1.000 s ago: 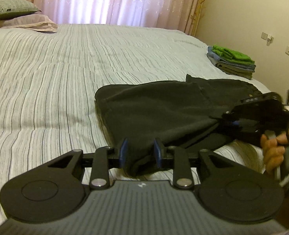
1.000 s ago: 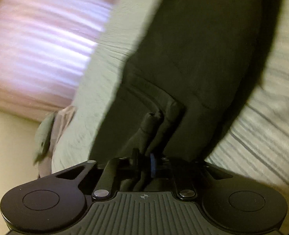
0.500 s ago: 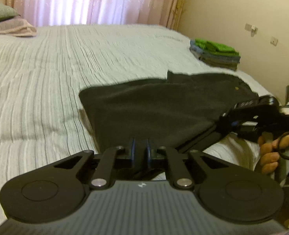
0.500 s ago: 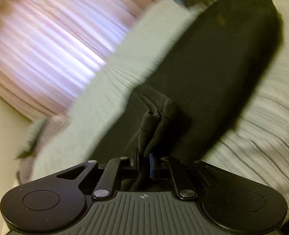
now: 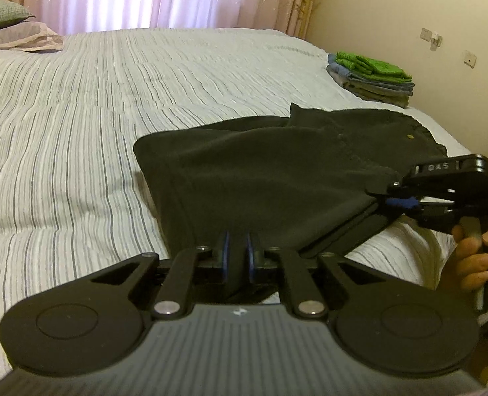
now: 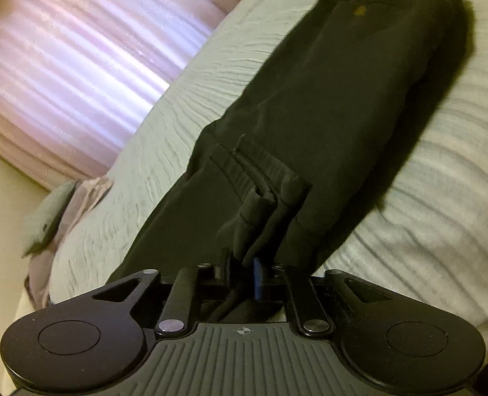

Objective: Fold clothes

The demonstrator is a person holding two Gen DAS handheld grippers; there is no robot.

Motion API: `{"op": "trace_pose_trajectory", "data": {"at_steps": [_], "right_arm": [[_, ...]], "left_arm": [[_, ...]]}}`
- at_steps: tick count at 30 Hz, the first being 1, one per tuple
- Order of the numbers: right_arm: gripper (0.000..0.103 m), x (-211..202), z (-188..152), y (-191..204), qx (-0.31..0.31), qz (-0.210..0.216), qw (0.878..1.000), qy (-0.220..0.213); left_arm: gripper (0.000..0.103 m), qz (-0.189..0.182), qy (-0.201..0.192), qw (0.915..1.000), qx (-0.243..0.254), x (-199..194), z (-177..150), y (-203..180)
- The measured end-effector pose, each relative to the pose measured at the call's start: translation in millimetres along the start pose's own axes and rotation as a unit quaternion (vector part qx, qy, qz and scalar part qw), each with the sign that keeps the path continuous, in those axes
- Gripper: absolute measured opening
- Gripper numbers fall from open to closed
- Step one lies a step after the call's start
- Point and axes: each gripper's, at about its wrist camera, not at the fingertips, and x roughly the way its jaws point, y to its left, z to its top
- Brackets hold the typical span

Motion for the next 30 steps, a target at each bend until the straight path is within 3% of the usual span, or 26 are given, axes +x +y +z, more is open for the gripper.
{"op": "trace_pose_trajectory", "data": {"at_steps": [2,9,12,14,16,20,27,30], "right_arm": [[0.040,-11.2,2.4,7.9,-0.028,-0.017,0.999,-0.026],[0.040,-28.5,8.2,36.0,-0.143,-0.073,0.984,-0.083],[0.040,-14.4,4.3,44.9,-0.193,-0.078,0.975,-0.078],[0.040,7.0,1.5,44.6,-0.224,-0.094,0.969,-0.050],[0.040,29.4,2.6,42.0,-0.246,-0.131,0.960,-0.018],[0.040,40.5,10.1,42.2,-0.252,-0.141,0.957,0.013],[0.040,1.7,12.7,58.1,-0.270,-0.110,0.956,-0.021],[0.040,10.6,0.8,57.2,-0.285,-0.110,0.952,0.012]], "left_arm": [[0.008,-0.002,-0.005,1.0000,-0.002,-2.8,4.1,1.6],[0.008,0.007,-0.036,0.9992,-0.012,2.4,31.4,11.2],[0.008,0.022,-0.049,0.9985,-0.013,17.2,49.0,15.2],[0.008,0.028,-0.052,0.9980,-0.019,30.1,58.1,20.3],[0.008,0.030,-0.038,0.9985,-0.028,50.5,63.8,27.3],[0.005,0.056,0.005,0.9976,-0.040,88.1,65.3,34.4],[0.005,0.086,0.013,0.9958,-0.029,47.6,52.2,9.0],[0.006,0.090,0.021,0.9951,-0.036,35.9,31.9,-1.1]]}}
